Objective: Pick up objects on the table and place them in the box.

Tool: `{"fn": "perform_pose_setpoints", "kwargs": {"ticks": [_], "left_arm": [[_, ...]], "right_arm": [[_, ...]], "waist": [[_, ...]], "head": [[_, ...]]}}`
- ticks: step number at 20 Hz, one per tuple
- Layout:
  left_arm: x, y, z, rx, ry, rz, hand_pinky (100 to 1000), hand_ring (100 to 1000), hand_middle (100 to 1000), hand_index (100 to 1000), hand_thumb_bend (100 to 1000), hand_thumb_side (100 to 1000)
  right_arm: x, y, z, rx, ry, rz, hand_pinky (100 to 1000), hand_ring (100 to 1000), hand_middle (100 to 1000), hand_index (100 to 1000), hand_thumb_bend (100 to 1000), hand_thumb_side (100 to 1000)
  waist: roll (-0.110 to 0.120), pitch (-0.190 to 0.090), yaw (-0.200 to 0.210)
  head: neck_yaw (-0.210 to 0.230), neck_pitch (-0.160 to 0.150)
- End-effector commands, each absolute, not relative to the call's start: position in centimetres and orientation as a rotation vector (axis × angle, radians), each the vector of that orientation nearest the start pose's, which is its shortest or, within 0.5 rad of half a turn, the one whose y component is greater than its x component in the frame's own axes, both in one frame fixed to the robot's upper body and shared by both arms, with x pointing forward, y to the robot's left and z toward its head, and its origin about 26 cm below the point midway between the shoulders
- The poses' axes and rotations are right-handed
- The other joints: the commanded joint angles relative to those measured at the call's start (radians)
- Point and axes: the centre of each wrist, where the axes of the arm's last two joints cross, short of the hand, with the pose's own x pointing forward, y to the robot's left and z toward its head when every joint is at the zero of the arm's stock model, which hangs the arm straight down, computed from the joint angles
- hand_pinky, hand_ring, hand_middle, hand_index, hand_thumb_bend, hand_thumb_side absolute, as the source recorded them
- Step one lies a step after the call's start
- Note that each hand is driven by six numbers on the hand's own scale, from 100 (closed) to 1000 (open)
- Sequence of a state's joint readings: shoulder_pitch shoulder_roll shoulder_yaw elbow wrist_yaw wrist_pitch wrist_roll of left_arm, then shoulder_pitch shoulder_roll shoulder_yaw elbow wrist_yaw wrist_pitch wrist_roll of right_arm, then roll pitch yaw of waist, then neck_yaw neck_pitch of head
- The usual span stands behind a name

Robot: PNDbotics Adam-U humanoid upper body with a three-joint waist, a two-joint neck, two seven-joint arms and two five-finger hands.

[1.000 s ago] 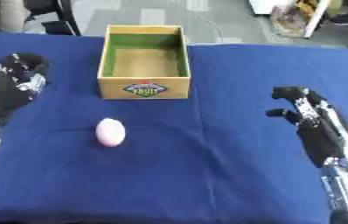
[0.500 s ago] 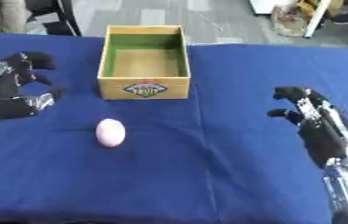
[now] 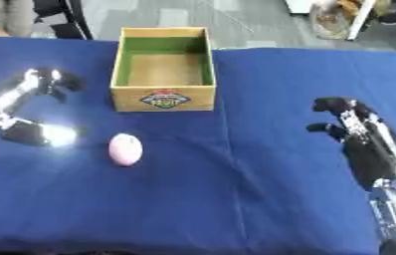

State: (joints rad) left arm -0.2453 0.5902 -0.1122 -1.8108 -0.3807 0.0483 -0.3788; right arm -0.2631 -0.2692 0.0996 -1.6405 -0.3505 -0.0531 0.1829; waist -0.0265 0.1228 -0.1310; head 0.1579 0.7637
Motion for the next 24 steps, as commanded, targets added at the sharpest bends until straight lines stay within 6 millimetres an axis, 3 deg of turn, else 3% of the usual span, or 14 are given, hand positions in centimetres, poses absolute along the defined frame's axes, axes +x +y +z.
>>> {"fn": "perform_pose_setpoints", "kwargs": {"ticks": [1,18,22,24], "left_arm": [[32.1,30.0,16.2,0.533,-1.6,-1.269,693,807,722,824,590,104],[34.3,27.5,12.2,0.471,-1.407,-1.531,664,773,710,817,633,127],[34.5,27.4,11.7,0.479,-1.382,-1.551,620,740,676,798,593,137],[34.7,27.4,11.4,0.495,-1.382,-1.549,590,714,648,783,492,140]], "right_arm": [[33.5,-25.6,10.1,0.354,-1.913,0.307,635,942,630,700,100,535],[33.5,-25.5,10.1,0.361,-1.909,0.315,635,943,630,701,100,535],[33.5,-25.4,10.1,0.361,-1.909,0.316,635,943,630,701,100,535],[33.5,-25.4,10.1,0.362,-1.908,0.317,635,943,630,701,100,535]], "waist": [[0.003,-0.013,-0.003],[0.005,-0.013,-0.01],[0.004,-0.013,-0.01],[0.004,-0.012,-0.01]], "head": [[0.005,0.006],[0.014,0.006],[0.016,0.006],[0.017,0.006]]}}
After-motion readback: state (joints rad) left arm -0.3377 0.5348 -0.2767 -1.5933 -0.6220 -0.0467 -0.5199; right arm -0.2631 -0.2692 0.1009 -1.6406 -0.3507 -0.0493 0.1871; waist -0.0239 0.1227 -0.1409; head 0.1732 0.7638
